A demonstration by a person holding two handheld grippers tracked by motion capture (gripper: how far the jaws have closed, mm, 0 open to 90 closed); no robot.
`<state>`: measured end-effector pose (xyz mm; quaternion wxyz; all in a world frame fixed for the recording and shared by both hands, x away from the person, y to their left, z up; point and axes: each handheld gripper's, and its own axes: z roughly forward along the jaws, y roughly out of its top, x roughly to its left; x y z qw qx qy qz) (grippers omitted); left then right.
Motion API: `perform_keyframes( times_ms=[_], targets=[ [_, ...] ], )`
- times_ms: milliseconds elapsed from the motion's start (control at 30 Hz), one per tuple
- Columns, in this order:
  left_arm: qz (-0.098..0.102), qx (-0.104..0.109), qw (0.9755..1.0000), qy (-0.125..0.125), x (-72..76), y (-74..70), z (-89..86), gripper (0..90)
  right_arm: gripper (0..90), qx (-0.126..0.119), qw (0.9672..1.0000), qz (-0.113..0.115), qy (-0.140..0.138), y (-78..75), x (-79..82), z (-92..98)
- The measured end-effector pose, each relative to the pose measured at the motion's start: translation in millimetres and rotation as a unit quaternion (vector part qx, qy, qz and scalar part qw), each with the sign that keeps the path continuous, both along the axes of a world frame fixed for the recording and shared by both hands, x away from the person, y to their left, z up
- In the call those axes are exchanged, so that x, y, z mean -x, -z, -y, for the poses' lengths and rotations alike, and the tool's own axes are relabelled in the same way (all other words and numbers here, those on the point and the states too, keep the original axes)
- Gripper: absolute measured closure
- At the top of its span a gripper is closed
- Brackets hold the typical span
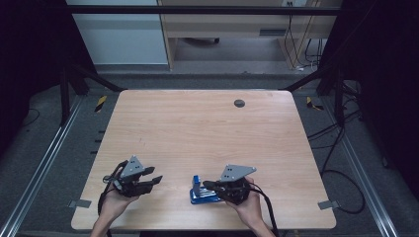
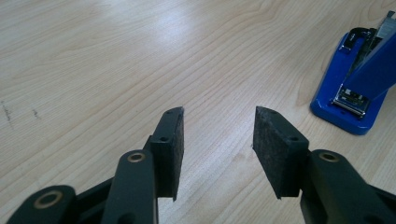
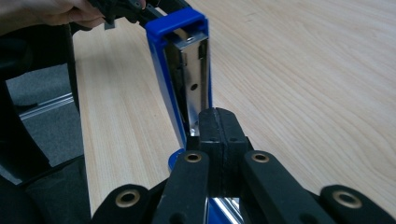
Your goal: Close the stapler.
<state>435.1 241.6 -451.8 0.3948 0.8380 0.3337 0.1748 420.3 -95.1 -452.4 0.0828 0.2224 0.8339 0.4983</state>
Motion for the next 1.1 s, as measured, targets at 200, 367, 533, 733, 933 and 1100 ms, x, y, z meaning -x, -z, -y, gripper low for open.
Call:
perform_keyframes(
  times_ms=[200, 367, 533, 733, 933, 1100],
  targets=[
    [0.002, 0.0, 1.0, -0.009, 0.4, 1.5, 0.3, 52.6, 90.0, -0.019, 0.9997, 0.004, 0.018, -10.8, -1.3, 8.7],
    [0.002, 0.001, 0.9999, -0.016, 0.3, 2.8, -1.0, 51.9, 90.0, -0.035, 0.9989, 0.006, 0.03, -22.9, 0.2, 10.2],
    [0.003, -0.001, 0.9998, -0.019, 0.9, 2.9, -2.0, 51.5, 90.0, -0.042, 0.9986, 0.011, 0.03, -29.6, 4.2, 5.1],
    [0.006, 0.001, 0.9997, -0.023, 1.6, 2.7, -3.7, 51.1, 90.0, -0.052, 0.9981, 0.019, 0.025, -39.7, 8.2, -1.6],
    [0.007, 0.0, 0.9997, -0.025, 1.8, 2.8, -4.4, 51.0, 90.0, -0.064, 0.9973, 0.031, 0.015, -49.8, 11.5, -10.2],
    [0.005, -0.002, 0.9997, -0.023, 1.2, 3.3, -3.8, 50.9, 90.0, -0.064, 0.9974, 0.034, 0.005, -55.4, 11.9, -21.4]
  ],
)
